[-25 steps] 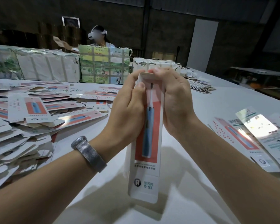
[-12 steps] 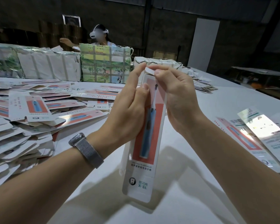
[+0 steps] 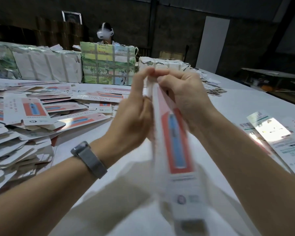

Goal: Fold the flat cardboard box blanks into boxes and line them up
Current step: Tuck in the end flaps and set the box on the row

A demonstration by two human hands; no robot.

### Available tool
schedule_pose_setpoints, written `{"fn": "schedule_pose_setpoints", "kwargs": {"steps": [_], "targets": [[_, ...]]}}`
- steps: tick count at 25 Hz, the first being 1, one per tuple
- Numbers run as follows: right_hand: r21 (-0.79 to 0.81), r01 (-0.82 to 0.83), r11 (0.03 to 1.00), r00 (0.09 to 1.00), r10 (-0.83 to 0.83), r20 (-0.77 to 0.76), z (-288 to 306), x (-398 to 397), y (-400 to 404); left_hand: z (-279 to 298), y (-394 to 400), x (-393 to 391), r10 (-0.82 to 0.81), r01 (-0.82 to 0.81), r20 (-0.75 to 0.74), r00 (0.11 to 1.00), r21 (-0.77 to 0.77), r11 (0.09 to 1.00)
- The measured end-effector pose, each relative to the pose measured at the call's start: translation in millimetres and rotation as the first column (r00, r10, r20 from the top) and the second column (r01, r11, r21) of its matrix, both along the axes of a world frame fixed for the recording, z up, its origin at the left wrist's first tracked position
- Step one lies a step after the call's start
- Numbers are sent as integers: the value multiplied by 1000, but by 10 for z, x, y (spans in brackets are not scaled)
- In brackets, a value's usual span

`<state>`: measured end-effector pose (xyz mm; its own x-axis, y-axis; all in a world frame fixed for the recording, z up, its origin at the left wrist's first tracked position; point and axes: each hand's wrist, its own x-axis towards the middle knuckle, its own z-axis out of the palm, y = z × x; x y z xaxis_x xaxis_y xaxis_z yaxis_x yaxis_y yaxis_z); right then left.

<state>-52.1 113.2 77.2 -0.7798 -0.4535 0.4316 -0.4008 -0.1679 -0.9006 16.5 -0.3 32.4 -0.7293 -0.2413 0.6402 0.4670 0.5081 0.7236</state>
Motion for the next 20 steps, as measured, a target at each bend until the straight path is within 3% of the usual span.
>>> {"fn": "schedule_pose_setpoints", "kwargs": {"steps": [4, 7, 13, 20], "targets": [[-95, 155, 983, 979, -166, -119, -41, 65, -49, 4, 116, 1, -161, 154, 22, 987, 185, 971], [-186, 185, 965, 970, -210, -125, -30, 62, -54, 24, 140, 12, -302, 297, -7, 953, 208, 932], [-162, 166, 973, 980, -181, -85, -32, 45, -27, 50, 174, 49, -277, 278, -30, 960, 182, 943], [-130, 150, 980, 972, -170, -161, -36, 32, -7, 45, 158, 78, -297, 294, -11, 955, 197, 935]]}}
